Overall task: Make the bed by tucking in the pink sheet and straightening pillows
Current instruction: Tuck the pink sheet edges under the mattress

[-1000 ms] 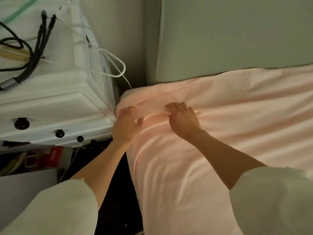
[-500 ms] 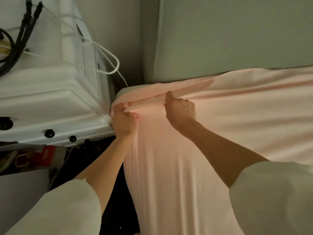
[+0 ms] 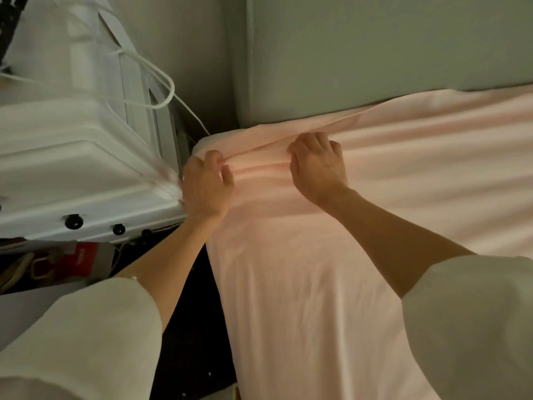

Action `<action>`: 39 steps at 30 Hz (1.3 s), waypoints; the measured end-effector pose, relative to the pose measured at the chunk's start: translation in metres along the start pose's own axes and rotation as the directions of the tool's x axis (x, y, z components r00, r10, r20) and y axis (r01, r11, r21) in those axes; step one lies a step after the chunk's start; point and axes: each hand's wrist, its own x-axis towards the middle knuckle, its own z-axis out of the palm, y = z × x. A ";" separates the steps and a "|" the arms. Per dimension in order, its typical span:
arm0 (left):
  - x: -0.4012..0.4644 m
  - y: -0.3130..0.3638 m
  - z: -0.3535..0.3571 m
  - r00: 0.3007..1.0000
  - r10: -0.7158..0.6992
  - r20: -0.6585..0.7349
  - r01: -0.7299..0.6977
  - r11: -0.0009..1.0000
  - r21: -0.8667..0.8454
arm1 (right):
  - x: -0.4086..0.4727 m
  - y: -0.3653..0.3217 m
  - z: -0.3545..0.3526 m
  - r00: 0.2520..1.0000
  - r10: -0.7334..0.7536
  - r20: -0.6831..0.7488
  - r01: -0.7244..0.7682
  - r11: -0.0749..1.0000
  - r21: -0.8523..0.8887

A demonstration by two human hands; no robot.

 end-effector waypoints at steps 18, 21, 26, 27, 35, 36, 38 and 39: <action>0.039 0.015 0.013 0.976 0.218 0.004 -0.213 0.952 0.220 | 0.036 -0.006 0.010 0.982 0.055 0.179 -0.030 0.990 -0.138; 0.040 0.013 0.006 0.984 0.165 -0.064 -0.164 0.986 0.012 | 0.036 -0.008 0.006 1.000 0.014 -0.006 -0.014 0.994 -0.107; 0.047 0.025 -0.005 0.984 -0.030 -0.178 -0.001 0.985 -0.172 | 0.049 -0.014 -0.015 0.984 0.073 -0.165 -0.069 0.997 0.030; 0.049 0.027 -0.007 0.979 -0.058 -0.197 0.020 0.981 -0.190 | 0.053 -0.016 -0.018 0.982 0.086 -0.170 -0.077 0.996 0.055; 0.054 0.034 -0.009 0.990 -0.108 -0.092 0.061 0.909 -0.411 | 0.047 -0.009 -0.009 1.000 -0.007 -0.021 0.006 0.999 -0.039; 0.052 0.031 -0.005 0.992 -0.115 -0.056 0.080 0.899 -0.431 | 0.044 -0.006 -0.007 1.000 0.003 0.019 -0.002 0.999 -0.047; 0.045 0.026 0.000 0.992 -0.129 0.018 0.122 0.883 -0.453 | 0.038 -0.001 -0.004 0.999 0.009 0.041 -0.009 1.000 -0.002; 0.043 0.026 0.002 0.991 -0.124 0.049 0.133 0.878 -0.461 | 0.036 0.002 -0.002 0.998 -0.008 0.059 0.007 1.000 0.023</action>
